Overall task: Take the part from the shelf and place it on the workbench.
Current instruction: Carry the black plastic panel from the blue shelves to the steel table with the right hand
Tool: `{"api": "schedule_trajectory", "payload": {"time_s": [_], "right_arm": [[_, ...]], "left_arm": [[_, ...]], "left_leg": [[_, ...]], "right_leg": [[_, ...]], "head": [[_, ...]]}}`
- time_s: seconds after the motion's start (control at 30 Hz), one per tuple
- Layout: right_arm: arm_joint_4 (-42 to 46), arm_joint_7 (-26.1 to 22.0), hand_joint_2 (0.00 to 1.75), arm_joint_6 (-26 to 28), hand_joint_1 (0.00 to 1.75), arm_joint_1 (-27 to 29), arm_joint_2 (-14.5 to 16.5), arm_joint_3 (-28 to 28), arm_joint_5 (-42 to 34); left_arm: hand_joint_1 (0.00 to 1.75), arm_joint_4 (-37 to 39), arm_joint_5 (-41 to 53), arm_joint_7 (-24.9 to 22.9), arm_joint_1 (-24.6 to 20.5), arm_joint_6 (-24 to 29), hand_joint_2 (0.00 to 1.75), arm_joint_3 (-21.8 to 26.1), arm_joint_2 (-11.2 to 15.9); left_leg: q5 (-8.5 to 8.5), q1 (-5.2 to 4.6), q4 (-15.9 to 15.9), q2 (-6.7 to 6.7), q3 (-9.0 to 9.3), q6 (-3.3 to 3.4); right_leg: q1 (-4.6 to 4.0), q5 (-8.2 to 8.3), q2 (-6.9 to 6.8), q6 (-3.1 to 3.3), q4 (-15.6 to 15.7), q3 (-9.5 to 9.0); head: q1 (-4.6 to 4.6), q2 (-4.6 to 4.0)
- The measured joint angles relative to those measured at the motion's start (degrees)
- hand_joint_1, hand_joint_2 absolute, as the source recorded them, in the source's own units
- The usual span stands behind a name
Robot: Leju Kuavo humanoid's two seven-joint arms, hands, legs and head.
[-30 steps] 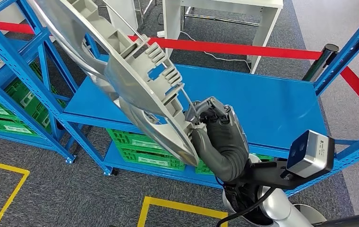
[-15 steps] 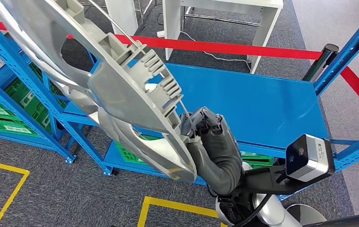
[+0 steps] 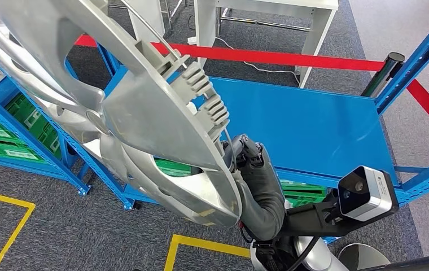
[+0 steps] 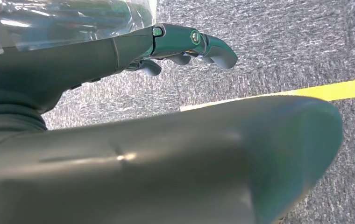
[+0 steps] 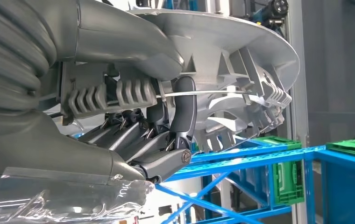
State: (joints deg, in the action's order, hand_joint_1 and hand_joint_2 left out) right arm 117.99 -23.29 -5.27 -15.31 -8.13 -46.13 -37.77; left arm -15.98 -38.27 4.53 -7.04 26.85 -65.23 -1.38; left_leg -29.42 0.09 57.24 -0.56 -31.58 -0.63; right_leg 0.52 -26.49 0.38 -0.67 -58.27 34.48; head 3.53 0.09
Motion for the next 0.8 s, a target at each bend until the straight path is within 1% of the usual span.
{"api": "schedule_trajectory", "payload": {"time_s": [0.07, 0.8], "right_arm": [[-0.2, -0.1, 1.75, 0.0, 1.75, 0.2, 0.3, 0.0, 0.2], [-1.3, -0.2, 1.75, 0.2, 1.75, 1.1, 1.1, 0.1, 1.8]], "left_arm": [[0.00, 0.0, 0.0, 0.0, -0.1, 0.0, 1.75, -0.1, 0.0], [0.00, 0.0, 0.0, 0.3, -0.2, -0.1, 1.75, -0.1, 0.0]], "left_leg": [[0.00, 0.00, 0.0, 0.00, 0.00, 0.00], [0.00, 0.00, 0.0, 0.00, 0.01, 0.00]], "right_leg": [[0.00, 0.00, 0.00, 0.00, 0.0, 0.00], [0.00, -0.01, 0.01, 0.00, 0.0, 0.00]], "head": [[0.01, 0.00], [0.00, 0.00]]}}
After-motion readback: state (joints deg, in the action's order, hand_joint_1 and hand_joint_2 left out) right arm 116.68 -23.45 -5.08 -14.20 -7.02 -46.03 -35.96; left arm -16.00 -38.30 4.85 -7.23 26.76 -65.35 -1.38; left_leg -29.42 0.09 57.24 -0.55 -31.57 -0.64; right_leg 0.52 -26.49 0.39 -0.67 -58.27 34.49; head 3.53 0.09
